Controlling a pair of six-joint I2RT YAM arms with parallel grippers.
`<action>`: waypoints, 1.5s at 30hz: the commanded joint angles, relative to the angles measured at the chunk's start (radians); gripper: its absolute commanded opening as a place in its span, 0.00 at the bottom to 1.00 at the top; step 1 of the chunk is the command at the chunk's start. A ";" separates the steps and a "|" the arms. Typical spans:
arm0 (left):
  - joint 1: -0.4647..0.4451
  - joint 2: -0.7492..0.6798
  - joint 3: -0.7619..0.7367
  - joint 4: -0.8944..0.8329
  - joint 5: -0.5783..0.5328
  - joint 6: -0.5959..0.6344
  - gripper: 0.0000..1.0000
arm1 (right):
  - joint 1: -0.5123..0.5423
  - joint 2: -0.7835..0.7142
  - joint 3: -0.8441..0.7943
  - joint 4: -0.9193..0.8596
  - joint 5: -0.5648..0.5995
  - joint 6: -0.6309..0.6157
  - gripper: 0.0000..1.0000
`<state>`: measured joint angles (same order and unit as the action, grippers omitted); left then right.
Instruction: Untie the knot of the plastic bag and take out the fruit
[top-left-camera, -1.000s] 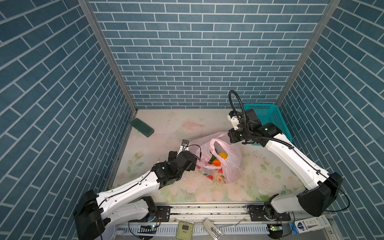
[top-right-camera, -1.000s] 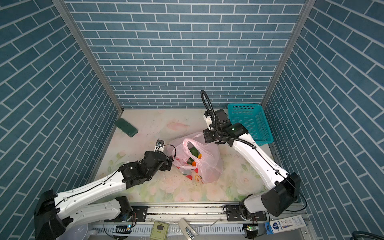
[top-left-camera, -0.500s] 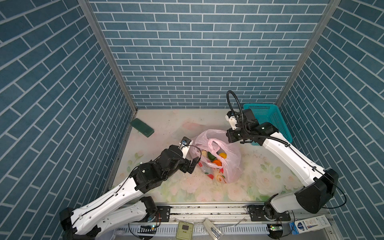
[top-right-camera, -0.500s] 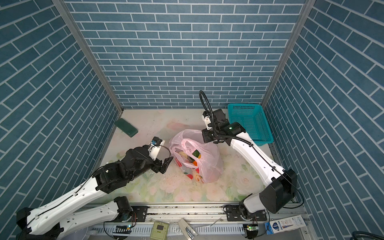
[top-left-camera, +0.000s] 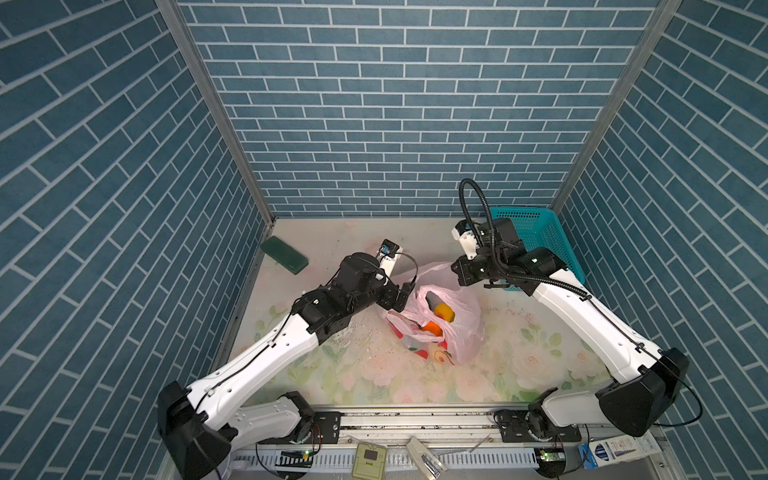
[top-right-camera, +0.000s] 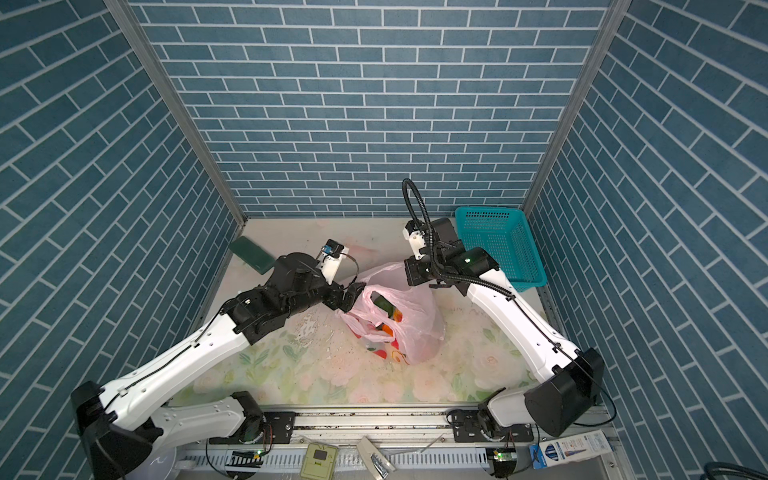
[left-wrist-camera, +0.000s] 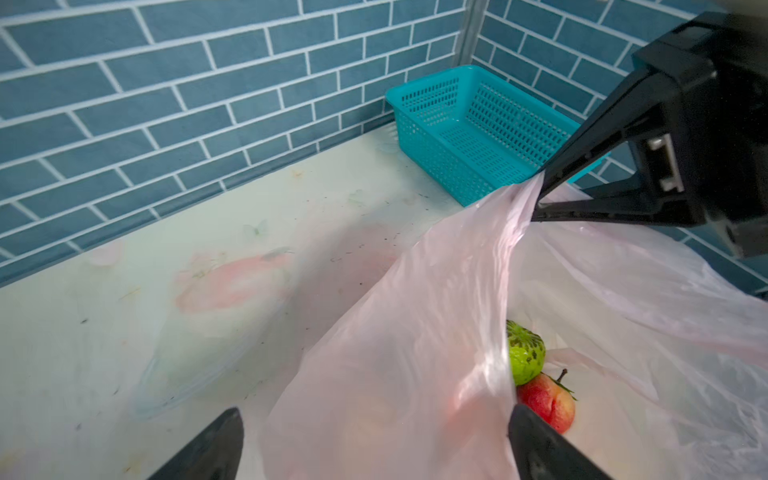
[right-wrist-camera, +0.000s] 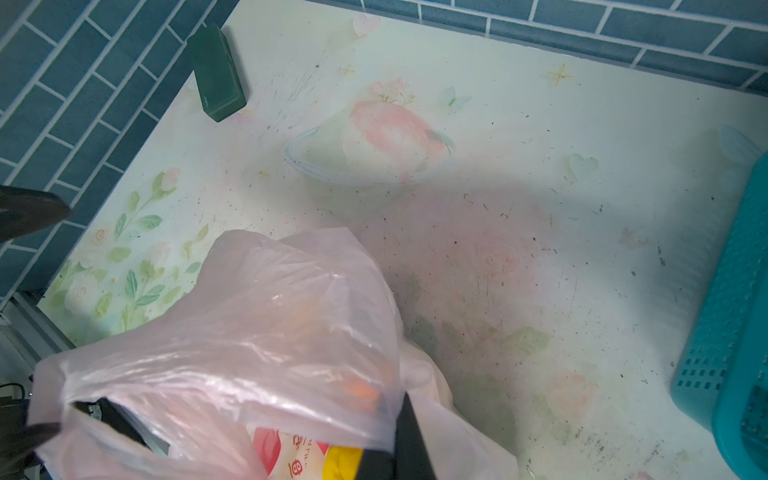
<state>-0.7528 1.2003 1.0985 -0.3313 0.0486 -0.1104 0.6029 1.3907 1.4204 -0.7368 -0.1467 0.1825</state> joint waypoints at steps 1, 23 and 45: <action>0.004 0.079 0.035 0.051 0.136 0.035 1.00 | -0.003 -0.018 -0.018 0.022 -0.020 -0.033 0.00; 0.116 0.180 -0.048 0.070 0.078 0.009 0.00 | -0.004 -0.004 -0.025 0.037 -0.001 -0.093 0.00; -0.002 -0.057 0.017 -0.279 -0.035 -0.399 0.00 | 0.109 0.115 0.420 -0.352 -0.148 0.099 0.80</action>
<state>-0.7517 1.1591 1.1007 -0.5854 0.0128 -0.4416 0.6563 1.5276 1.7855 -0.9760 -0.2710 0.1772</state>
